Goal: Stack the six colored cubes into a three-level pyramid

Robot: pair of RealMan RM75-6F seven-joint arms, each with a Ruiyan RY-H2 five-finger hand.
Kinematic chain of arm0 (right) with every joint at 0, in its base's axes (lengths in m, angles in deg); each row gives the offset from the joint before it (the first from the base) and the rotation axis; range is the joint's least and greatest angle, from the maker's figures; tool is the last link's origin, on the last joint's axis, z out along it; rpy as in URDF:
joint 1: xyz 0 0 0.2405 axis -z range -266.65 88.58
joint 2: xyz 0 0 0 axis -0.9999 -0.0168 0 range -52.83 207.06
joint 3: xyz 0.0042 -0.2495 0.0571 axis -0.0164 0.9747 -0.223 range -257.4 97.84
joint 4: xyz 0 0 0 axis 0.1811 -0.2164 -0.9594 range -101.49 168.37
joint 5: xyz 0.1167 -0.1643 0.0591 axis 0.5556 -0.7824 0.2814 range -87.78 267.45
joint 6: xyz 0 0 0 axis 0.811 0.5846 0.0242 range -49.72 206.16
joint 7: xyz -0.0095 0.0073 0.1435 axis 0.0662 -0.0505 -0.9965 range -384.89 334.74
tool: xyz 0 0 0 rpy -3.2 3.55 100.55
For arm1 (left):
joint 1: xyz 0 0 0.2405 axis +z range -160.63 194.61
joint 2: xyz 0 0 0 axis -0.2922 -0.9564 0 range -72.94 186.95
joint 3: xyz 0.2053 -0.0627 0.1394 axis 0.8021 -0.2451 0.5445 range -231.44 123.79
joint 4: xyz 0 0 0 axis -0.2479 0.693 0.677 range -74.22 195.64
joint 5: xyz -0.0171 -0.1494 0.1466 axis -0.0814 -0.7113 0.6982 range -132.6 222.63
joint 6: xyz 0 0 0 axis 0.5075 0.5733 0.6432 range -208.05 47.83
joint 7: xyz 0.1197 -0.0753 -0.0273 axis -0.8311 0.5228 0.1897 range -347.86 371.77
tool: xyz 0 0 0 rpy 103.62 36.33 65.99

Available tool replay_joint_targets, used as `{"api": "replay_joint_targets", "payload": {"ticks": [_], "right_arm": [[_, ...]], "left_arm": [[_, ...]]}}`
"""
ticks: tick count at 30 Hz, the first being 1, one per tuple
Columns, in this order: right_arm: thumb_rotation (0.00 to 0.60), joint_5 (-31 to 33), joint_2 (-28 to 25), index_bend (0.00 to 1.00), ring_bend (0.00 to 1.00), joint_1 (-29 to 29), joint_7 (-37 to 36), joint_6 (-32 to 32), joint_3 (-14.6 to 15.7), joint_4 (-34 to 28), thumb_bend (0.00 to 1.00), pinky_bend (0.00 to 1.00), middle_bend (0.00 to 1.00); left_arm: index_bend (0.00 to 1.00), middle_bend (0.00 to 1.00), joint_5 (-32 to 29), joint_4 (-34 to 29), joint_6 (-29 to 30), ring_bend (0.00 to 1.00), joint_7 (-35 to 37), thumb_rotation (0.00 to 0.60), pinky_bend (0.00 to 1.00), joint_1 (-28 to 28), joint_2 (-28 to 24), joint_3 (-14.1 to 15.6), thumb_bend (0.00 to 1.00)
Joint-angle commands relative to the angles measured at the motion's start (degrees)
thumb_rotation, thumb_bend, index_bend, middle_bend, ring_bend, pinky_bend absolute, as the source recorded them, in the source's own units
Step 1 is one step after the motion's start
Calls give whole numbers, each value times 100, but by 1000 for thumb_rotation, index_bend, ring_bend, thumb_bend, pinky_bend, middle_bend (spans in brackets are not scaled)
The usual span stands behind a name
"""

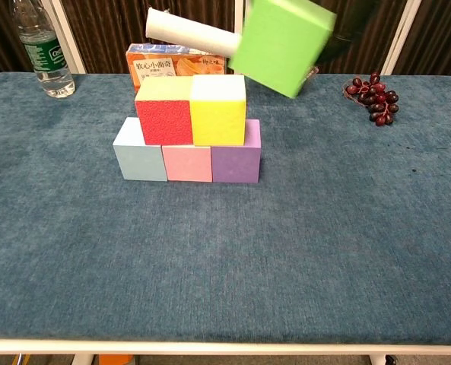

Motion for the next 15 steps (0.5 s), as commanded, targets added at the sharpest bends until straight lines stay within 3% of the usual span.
{"api": "replay_joint_targets", "payload": {"ticks": [1,9,15], "right_arm": [[600,633,320,472,0,-563,397,712,-329,108,147,0,99],[600,1768,837,458,0,-1210,994,1274,-623,504,147,0,97],[600,2294,1047,450,0,-1558,1442,1434,-591,716,147,0,94]], "left_arm": [[146,104,-29,24,-29,46,13,600,65,-12,0,-6,0],[146,104,-99,94,-34,46,130,600,64,3,15,-24,0],[146,104,-96,129,-38,46,185,600,64,4,22,-25,0]]}}
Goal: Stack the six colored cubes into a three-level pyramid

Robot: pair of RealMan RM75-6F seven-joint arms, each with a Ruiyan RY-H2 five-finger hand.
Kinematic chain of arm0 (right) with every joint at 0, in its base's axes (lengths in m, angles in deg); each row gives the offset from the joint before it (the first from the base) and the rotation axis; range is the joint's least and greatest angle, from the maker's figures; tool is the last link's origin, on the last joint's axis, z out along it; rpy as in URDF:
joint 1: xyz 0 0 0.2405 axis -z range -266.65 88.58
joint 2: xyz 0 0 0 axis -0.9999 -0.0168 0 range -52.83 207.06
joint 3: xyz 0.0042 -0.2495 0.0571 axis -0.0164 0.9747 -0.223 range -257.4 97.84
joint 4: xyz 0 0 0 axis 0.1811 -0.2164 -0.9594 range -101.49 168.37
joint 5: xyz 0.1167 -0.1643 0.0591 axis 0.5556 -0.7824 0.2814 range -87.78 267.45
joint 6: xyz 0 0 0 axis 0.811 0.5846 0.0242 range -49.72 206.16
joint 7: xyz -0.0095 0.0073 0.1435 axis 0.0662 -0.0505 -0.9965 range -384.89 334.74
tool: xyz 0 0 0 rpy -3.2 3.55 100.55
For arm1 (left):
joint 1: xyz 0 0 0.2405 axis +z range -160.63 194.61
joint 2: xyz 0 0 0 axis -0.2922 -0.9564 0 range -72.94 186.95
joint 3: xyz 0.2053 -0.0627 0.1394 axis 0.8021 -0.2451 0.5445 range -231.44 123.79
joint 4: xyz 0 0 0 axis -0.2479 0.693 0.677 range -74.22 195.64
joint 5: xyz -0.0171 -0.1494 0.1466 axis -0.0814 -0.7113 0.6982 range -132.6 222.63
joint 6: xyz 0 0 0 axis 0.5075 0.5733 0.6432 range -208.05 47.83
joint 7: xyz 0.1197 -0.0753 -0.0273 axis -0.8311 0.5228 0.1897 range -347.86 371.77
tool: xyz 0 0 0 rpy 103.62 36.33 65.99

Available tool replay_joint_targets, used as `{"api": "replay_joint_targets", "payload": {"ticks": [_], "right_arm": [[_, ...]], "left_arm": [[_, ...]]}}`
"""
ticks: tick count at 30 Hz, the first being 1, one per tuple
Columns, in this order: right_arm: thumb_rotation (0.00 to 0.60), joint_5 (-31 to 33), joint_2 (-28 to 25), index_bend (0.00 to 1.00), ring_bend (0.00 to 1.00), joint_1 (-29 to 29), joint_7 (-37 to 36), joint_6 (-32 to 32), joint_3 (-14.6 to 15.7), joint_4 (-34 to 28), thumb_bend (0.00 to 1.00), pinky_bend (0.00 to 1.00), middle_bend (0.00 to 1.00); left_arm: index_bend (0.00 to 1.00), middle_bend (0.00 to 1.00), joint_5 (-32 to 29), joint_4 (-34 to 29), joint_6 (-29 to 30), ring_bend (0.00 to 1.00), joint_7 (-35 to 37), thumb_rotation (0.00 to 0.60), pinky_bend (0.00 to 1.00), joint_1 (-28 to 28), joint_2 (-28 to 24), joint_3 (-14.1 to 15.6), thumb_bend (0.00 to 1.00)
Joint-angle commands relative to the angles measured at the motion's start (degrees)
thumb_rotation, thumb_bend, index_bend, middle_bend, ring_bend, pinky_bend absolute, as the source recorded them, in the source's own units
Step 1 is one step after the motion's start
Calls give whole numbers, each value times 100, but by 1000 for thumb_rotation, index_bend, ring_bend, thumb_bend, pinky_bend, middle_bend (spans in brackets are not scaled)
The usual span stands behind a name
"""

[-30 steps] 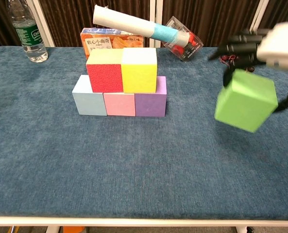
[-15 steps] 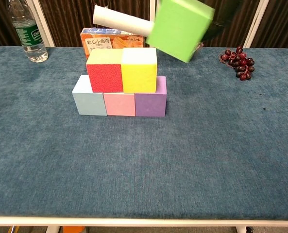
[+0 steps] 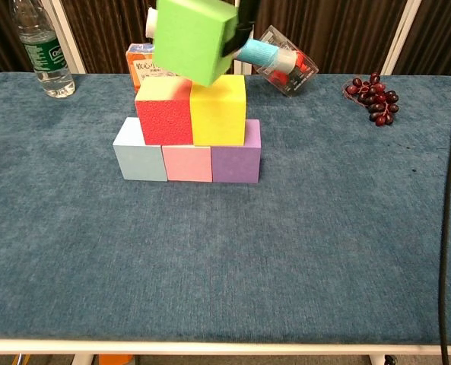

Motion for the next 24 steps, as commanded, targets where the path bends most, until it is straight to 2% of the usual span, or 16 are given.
{"api": "replay_joint_targets", "payload": {"ticks": [1,6,14,17,21,24], "right_arm": [[600,215,111,450,0,-184,256,96,35,117,147,0,93],[600,451,165,444,0,-364,625,111,176,230,146,0,89],[600,610,282,390,0,-533,812,50,311,309,145,0,76],[600,632,299,293,0,-562,824,29,360,309,113,0,65],[600,710,293,100,0,-583,889,-23,435,252,78,0,41],[600,802,261,8,0,-586,912,-81,452,174,56,0,29]], "left_arm": [[146,104,-1,9,0,46,19,600,64,2,3,-1,0],[146,104,-14,27,-7,46,29,600,65,-5,11,-8,0],[146,104,-27,18,-1,46,18,600,65,-1,17,-6,0],[146,104,-31,21,8,46,23,600,64,1,19,-12,0],[146,104,-26,21,14,46,27,600,64,4,18,-10,0],[146,104,-15,18,31,46,35,600,64,14,15,-6,0]]}}
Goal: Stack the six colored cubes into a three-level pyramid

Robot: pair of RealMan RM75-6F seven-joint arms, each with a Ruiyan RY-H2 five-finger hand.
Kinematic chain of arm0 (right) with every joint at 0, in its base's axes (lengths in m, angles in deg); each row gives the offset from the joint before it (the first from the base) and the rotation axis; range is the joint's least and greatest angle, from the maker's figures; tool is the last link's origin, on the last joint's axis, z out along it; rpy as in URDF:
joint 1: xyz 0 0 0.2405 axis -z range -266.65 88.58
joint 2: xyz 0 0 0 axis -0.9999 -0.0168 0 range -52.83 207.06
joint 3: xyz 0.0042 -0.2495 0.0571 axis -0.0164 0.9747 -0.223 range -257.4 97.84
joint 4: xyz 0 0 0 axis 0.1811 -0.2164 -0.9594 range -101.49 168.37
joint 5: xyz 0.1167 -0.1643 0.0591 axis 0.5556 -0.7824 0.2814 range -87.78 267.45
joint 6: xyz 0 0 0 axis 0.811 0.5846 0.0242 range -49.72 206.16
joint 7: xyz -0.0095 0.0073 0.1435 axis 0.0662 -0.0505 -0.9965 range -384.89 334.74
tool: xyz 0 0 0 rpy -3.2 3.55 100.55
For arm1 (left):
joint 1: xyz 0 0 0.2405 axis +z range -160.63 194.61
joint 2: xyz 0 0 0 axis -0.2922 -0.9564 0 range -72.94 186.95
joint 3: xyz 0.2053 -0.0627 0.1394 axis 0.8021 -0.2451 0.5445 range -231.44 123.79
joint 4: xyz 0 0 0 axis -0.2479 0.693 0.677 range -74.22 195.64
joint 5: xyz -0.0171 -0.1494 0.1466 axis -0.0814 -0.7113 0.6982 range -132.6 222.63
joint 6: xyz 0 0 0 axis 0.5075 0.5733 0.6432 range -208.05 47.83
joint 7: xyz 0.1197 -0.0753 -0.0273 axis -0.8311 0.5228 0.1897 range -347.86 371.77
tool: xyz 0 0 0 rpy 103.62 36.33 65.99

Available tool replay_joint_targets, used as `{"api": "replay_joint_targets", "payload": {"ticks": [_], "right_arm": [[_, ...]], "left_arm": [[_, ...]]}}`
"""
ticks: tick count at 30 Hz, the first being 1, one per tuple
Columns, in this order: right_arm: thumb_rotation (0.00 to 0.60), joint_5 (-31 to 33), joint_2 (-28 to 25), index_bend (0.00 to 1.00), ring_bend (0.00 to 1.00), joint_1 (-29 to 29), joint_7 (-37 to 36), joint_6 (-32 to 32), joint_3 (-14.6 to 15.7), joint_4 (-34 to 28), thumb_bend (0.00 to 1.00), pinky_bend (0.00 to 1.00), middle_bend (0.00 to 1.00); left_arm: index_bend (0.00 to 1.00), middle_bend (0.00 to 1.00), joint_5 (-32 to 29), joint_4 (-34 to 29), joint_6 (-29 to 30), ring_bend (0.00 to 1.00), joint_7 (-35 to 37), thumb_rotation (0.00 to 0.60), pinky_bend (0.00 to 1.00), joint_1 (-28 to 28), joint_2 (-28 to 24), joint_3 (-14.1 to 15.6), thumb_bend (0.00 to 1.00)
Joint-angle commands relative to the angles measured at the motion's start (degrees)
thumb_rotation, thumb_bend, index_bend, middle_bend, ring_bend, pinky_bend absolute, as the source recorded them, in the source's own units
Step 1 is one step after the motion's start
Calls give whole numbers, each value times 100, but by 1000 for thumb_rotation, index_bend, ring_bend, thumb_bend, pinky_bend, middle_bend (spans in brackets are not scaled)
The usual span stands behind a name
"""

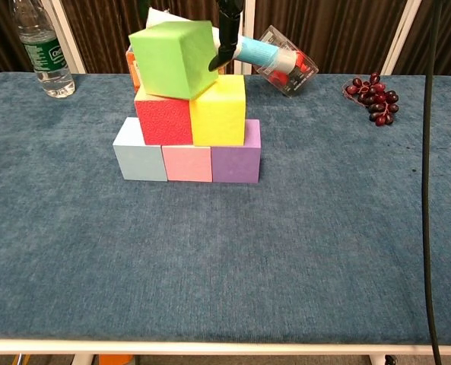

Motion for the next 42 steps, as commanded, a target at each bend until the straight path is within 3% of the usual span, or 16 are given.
{"api": "replay_joint_targets", "payload": {"ticks": [1,7,12,22,29,34,42], "right_arm": [[600,79,-36,0,0,-7,24,-57,7,-68,53,0,27],[600,706,-204,0,0,6,179,-271,-2,-403,38,0,18],[600,1692,-341,0,0,-56,344,-434,29,-761,27,0,18],[600,2835,-539,0,0,-690,422,166,180,-684,33,0,14],[600,3239,-708,0,0,-1018,417,201,396,-828,32,0,12],[600,3346,-739,0,0,-980,374,-285,509,-1097,4,0,15],[600,3528,-482,0,0,-726,-13,-871,439,-1367,0,0,70]], "left_arm": [[146,104,7,-3,18,46,-3,600,64,10,-3,3,0],[146,104,53,-23,61,46,5,600,64,37,-14,23,0],[146,104,83,-36,81,46,12,600,64,49,-15,31,0],[146,104,76,-63,116,47,-14,600,64,76,-25,33,0],[146,104,76,-73,135,47,-33,600,64,90,-36,34,0],[146,104,116,-61,132,46,-7,600,64,97,-35,52,0],[146,104,154,-63,142,46,0,600,64,102,-25,61,0]]}}
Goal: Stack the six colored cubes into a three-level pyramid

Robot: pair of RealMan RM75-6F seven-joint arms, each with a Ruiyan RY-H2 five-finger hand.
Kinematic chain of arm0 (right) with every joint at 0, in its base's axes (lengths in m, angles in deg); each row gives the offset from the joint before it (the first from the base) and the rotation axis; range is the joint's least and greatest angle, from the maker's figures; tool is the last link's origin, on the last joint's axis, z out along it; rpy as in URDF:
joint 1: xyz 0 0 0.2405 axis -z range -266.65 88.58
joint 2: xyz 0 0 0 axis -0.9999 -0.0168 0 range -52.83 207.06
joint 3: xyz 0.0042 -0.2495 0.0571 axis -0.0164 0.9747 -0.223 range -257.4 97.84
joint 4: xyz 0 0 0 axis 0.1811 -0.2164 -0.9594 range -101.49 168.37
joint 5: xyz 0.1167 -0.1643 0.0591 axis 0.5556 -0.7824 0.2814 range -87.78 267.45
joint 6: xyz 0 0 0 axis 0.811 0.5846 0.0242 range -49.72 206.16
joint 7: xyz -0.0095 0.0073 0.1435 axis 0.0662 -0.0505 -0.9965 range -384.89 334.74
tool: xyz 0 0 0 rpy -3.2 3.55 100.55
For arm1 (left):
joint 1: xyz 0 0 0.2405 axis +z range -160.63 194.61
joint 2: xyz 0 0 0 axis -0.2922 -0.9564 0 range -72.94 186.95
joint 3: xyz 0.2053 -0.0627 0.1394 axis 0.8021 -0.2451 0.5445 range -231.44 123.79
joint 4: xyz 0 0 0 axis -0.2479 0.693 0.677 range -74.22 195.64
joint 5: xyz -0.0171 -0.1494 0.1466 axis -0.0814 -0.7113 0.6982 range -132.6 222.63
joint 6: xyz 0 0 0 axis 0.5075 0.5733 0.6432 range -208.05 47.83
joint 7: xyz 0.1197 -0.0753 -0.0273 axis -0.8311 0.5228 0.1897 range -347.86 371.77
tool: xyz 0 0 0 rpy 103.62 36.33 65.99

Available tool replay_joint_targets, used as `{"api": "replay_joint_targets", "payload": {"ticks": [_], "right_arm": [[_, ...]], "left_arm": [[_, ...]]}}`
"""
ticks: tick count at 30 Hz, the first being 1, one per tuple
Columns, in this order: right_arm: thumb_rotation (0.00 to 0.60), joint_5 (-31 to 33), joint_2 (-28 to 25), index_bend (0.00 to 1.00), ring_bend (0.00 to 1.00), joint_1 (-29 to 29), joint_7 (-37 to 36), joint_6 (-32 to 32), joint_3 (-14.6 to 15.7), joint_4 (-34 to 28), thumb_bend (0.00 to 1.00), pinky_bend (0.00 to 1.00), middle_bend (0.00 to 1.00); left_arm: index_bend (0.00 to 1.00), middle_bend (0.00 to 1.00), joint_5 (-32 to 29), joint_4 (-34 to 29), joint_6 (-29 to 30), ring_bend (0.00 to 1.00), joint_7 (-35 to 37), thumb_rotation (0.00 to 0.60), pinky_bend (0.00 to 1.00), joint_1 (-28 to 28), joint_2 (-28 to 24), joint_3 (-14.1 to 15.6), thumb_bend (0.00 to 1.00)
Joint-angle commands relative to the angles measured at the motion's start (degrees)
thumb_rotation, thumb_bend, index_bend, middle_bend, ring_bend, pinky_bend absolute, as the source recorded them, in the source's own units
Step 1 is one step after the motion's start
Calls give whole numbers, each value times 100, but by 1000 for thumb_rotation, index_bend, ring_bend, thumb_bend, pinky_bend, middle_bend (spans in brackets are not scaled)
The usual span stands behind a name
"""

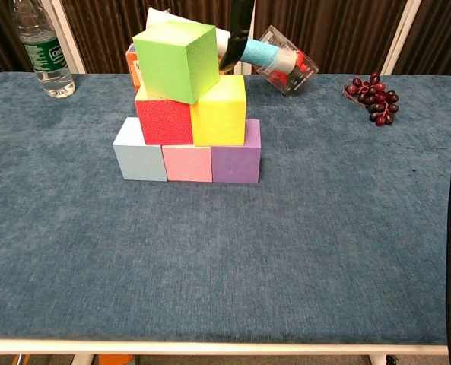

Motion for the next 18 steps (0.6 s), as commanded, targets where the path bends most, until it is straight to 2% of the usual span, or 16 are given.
{"api": "replay_joint_targets", "payload": {"ticks": [1,11,18], "right_arm": [[600,90,160,0,0,127,-210,-143,-54,-63,0,0,72],[600,13,427,0,0,551,-855,-568,-339,-177,0,0,75],[600,-15,968,0,0,720,-1066,-1013,-558,56,0,0,78]], "left_arm": [[146,104,9,-8,-6,46,1,600,64,-1,-1,4,0],[146,104,36,-16,-4,46,-12,600,64,1,-7,10,0],[146,104,34,-19,-12,47,-36,600,64,-11,-4,-1,0]]}}
